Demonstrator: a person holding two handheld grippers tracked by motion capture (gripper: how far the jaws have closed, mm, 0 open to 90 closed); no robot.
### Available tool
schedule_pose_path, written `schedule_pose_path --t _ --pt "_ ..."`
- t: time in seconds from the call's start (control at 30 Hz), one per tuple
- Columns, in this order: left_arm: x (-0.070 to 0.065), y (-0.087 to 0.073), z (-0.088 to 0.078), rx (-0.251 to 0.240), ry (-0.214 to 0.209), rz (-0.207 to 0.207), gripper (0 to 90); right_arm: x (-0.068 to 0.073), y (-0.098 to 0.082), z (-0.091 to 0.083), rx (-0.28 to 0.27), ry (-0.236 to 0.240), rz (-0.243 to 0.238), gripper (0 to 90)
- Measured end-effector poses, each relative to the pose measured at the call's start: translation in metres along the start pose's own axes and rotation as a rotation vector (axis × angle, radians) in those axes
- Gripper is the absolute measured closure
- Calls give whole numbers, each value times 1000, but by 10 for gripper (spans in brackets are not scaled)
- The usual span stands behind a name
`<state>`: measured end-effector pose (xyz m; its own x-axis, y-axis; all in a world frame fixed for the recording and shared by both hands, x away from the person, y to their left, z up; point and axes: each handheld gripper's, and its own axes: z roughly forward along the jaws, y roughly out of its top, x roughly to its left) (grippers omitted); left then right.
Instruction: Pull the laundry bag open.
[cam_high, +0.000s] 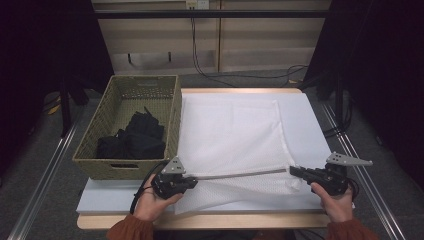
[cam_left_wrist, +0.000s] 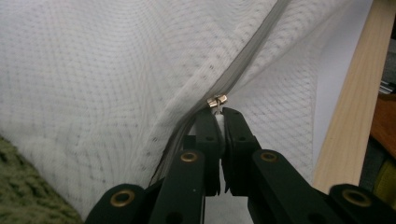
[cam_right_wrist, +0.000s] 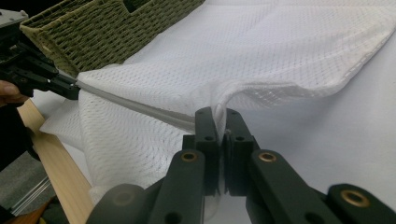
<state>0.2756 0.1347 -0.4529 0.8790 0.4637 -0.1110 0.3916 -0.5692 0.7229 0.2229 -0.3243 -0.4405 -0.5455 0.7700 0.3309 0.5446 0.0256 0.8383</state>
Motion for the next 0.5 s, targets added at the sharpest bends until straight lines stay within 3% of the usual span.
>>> schedule_pose_path --t 0.5 --pt "4 -6 -7 1 6 -9 864 -1 -1 0 11 1 0 872"
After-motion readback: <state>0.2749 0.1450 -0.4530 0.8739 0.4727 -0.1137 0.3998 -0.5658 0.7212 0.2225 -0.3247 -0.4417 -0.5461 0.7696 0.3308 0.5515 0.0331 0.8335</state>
